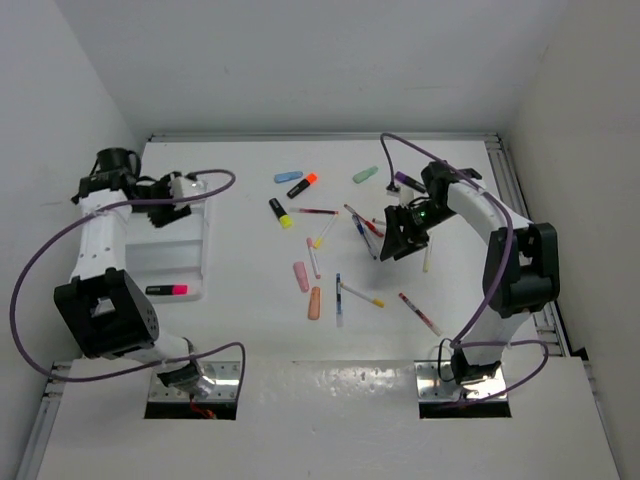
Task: Sort the stationery into containers
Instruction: Place the stationery into the container
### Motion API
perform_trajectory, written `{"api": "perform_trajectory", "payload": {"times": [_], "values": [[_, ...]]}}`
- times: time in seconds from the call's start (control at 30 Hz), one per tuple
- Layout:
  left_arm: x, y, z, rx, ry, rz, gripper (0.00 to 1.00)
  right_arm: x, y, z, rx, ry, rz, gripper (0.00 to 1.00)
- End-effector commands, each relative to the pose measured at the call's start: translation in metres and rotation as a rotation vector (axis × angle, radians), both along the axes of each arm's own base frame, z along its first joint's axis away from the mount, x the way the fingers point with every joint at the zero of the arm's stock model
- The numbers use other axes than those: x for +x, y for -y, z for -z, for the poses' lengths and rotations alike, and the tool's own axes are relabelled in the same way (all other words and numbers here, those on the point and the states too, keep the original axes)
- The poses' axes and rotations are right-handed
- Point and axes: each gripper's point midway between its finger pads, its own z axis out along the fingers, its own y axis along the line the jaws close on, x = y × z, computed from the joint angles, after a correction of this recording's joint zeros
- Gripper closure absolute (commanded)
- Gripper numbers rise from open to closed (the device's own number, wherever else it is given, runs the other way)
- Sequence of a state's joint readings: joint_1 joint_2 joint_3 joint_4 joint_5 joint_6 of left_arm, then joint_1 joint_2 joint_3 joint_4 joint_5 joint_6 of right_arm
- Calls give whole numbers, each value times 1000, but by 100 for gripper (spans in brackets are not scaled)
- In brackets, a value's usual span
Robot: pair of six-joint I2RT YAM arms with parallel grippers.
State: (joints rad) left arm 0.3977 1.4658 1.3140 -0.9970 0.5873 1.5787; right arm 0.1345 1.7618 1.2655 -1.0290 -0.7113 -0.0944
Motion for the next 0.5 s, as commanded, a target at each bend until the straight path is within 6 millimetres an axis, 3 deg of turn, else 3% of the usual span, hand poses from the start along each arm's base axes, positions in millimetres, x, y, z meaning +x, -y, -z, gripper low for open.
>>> {"api": "perform_trajectory", "payload": {"times": [0.0,0.03,0.17,0.2,0.23,0.27,0.3,0.37,0.47], "values": [[19,83,-30,-302,-35,-25,46,20,-4,-15,11,94,39,45],[30,110,-36,-282,7,53,46,18,-3,-12,9,80,44,45],[56,162,-36,-197,111,236,49,11,1,-9,17,45,47,45],[66,167,-16,-167,81,302,49,9,2,-8,19,33,49,45],[64,179,-7,-176,27,344,49,8,4,-7,19,29,53,45],[82,184,-23,-174,60,367,49,7,6,-7,22,27,57,46],[95,191,6,-185,-17,383,49,4,7,-5,24,22,54,46],[106,199,15,-201,-69,403,47,3,10,-6,21,31,54,46],[146,214,23,-237,-53,345,46,-1,12,-4,14,26,52,45]]}}
